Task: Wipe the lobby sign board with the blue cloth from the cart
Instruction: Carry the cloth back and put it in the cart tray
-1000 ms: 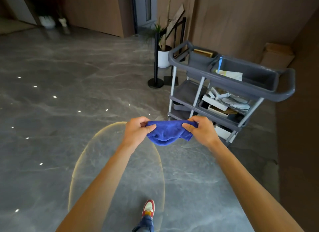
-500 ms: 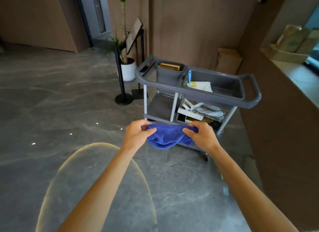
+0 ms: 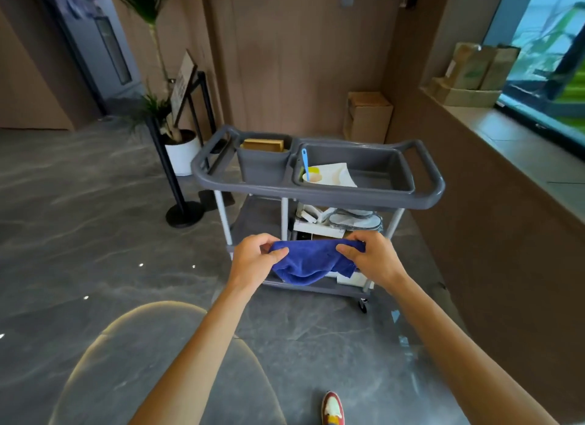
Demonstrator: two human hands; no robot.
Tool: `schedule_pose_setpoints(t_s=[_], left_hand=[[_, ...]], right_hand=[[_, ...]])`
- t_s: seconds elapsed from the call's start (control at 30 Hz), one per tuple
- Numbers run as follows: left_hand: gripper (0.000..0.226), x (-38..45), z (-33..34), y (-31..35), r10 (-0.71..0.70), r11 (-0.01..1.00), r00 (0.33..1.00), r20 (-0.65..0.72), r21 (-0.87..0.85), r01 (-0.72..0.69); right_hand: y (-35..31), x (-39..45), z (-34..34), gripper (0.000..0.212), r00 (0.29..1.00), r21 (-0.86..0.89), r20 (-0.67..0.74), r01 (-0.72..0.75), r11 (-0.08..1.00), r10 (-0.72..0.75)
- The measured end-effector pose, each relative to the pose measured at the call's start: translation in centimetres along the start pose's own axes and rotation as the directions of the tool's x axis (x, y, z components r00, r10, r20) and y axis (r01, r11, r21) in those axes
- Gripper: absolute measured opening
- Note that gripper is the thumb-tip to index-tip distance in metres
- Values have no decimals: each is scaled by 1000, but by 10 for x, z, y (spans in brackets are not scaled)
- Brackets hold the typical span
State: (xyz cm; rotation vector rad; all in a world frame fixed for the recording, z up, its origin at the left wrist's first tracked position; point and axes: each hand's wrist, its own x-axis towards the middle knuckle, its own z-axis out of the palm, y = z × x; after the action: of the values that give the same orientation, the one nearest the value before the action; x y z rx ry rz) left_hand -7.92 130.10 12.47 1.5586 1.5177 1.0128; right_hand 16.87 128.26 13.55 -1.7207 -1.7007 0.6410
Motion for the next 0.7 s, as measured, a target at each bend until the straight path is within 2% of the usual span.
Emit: schedule_pose_setpoints(t_s=[0.07,0.2,0.37,0.5,0.7], left_hand=[[21,25,18,10,-2,1000,1000,16,1,2],[10,80,57,32,5,1000,1000,22,14,-5],[16,144,106,66,25,1000,999,45,17,-26],[24,182,145,82,25,1000,997,76,-2,-25],[20,231,185,90,-4,1000,996,94,-20,6]], right_hand=[[14,25,-14,23,1000,-5,-24,5,1000,-5],[40,78,-45,13,999,-5,-31,17,1000,-17],[79,138,-84,9,997,34,-65,-32,999,34],[106,173,-109,19,993,38,-104,-45,998,49],[137,217,-127,16,991,57,-103,-76,995,82]])
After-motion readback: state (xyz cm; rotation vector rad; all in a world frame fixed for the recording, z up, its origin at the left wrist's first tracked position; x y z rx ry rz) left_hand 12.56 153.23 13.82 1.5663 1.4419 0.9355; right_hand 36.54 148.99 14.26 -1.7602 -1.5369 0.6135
